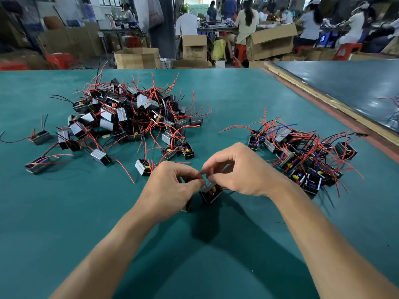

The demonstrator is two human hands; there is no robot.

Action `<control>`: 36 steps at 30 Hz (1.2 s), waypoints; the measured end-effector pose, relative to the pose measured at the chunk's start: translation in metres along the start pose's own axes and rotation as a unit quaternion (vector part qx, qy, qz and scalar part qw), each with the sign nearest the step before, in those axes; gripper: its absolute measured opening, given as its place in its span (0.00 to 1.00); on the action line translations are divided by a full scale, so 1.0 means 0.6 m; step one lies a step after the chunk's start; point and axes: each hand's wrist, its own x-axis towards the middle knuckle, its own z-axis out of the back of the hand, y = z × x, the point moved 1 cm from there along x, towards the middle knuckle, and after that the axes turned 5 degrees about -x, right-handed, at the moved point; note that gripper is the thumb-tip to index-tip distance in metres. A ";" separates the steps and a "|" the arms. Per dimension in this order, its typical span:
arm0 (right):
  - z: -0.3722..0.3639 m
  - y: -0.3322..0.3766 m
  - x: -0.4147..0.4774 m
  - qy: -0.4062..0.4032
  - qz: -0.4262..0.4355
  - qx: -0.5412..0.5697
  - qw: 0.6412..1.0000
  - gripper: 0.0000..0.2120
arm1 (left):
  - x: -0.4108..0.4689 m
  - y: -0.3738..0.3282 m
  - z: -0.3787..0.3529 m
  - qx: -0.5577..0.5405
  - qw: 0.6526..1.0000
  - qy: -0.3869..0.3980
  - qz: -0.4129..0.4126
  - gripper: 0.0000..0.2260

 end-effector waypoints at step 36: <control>-0.007 -0.002 0.003 0.023 -0.108 0.122 0.986 0.09 | -0.009 -0.015 -0.002 0.113 0.973 -0.057 -0.195 0.04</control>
